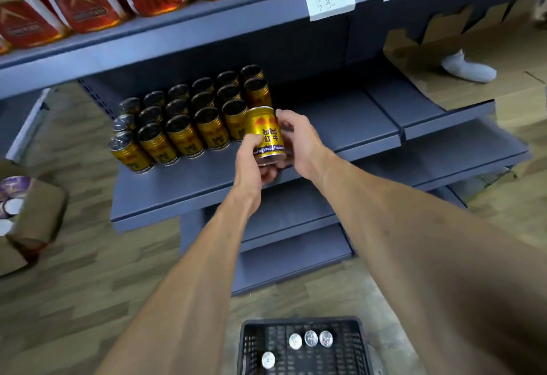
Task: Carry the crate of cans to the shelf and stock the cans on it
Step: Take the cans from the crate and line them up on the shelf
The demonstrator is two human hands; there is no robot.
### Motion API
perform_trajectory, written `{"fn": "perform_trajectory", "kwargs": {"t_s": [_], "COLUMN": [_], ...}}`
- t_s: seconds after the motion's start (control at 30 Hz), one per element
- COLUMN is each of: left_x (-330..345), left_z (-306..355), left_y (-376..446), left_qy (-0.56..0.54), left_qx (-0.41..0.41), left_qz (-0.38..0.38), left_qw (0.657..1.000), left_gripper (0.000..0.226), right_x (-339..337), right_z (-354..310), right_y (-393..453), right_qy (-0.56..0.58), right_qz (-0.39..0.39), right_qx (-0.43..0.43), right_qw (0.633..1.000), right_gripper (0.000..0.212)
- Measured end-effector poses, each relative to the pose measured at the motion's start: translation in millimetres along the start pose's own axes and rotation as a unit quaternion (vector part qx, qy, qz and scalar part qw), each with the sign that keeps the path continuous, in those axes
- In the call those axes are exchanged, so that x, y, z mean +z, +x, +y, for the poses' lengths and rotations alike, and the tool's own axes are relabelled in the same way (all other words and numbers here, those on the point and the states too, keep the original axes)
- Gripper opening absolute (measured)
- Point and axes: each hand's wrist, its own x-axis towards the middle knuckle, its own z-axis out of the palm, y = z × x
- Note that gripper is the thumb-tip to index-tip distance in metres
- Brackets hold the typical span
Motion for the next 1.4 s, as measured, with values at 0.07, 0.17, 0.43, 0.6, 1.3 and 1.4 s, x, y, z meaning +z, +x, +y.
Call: {"fn": "perform_trajectory", "kwargs": {"t_s": [0.07, 0.17, 0.43, 0.6, 1.3, 1.4], "left_x": [2, 1, 2, 5, 5, 4], "left_z": [-3, -5, -23, -25, -30, -27], "left_y": [15, 40, 93, 95, 125, 129], "left_qy": [-0.014, -0.016, 0.152, 0.098, 0.43, 0.454], "left_qx": [-0.01, -0.023, -0.023, -0.059, 0.187, 0.21], "left_qz": [-0.001, 0.013, 0.042, 0.085, 0.082, 0.115], "left_qw": [1.0, 1.0, 0.987, 0.99, 0.88, 0.859], "left_gripper": [0.047, 0.043, 0.038, 0.036, 0.029, 0.013], "right_x": [-3, -1, -39, -33, -29, -30], "right_z": [4, 7, 15, 17, 24, 16], "right_y": [21, 50, 106, 111, 102, 109], "right_qy": [0.023, 0.072, 0.04, 0.02, -0.238, -0.283], "right_qz": [0.001, -0.014, -0.038, -0.016, 0.108, 0.061], "right_qx": [0.008, 0.021, -0.003, -0.015, -0.254, -0.28], "right_qw": [1.0, 0.997, 0.998, 1.0, 0.931, 0.915], "right_gripper": [0.036, 0.044, 0.041, 0.048, 0.023, 0.029]}}
